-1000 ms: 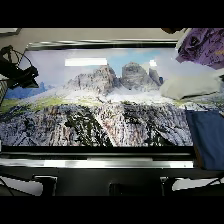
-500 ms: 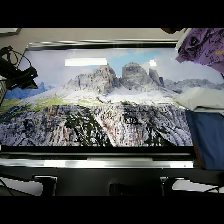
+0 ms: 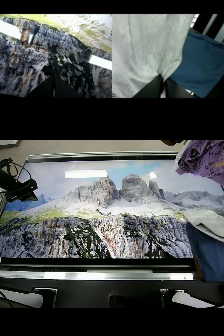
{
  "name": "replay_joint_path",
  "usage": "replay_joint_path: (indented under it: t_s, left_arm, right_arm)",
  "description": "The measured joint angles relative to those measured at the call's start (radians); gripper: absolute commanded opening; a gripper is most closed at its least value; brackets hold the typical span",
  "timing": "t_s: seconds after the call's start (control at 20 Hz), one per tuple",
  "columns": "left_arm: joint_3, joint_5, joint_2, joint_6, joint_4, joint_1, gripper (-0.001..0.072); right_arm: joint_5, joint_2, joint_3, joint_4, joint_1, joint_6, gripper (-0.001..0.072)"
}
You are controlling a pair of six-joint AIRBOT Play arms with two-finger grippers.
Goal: Fold the clothes and pants, and hang the long-sleeved shirts on hangers.
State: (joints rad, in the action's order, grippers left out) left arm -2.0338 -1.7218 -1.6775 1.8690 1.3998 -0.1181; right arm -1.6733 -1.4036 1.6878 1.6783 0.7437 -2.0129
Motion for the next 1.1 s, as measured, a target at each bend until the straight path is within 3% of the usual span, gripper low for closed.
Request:
replay_joint_path:
  t_s: [0.4,1.1]
  left_arm:
    - [0.000,0.000,0.000,0.000,0.000,0.000,0.0018]
    - [0.000,0.000,0.000,0.000,0.000,0.000,0.0018]
  right_arm:
    - [0.022,0.149,-0.332,0.157,0.026,0.003,0.0031]
    - [0.079,0.178,-0.582,0.310,0.049,0.000,0.0030]
